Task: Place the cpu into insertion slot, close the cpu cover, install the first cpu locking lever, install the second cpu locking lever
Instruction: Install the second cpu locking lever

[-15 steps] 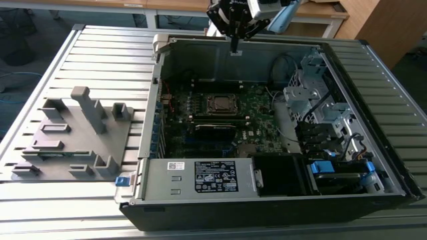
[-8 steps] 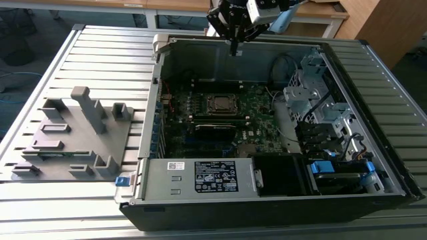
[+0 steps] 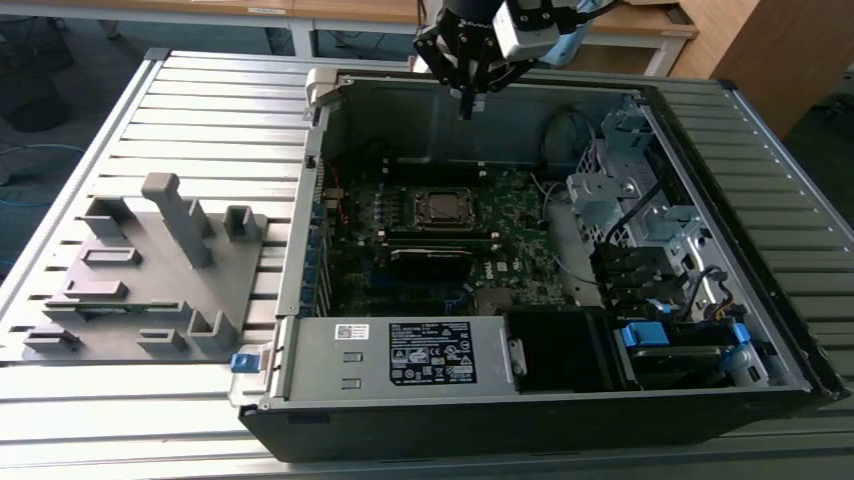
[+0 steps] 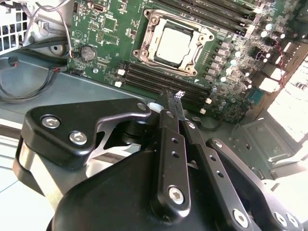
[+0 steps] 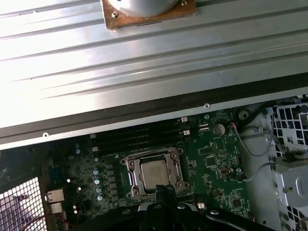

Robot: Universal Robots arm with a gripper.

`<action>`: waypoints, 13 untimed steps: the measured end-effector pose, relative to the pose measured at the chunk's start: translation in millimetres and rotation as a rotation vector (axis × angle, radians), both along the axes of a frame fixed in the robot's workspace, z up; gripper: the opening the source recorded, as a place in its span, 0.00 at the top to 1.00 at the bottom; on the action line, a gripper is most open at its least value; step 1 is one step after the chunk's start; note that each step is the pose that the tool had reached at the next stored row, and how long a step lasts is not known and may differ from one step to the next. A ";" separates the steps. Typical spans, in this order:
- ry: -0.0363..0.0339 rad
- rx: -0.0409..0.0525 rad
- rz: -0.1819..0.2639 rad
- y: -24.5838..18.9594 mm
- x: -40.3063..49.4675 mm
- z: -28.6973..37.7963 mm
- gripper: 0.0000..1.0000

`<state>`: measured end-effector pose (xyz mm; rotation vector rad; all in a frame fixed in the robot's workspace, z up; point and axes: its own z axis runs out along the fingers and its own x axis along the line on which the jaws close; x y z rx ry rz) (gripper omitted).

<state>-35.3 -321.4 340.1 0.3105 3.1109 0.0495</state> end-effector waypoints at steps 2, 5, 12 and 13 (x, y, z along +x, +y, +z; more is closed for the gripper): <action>0.0000 -0.0009 0.000 0.0 0.0 0.0 0.90; 0.0000 -0.0009 0.000 0.0 0.0 -0.1 0.90; 0.0000 -0.0003 0.000 -0.1 0.0 -3.7 0.90; 0.0000 -0.0004 0.000 -0.1 0.0 -3.7 0.90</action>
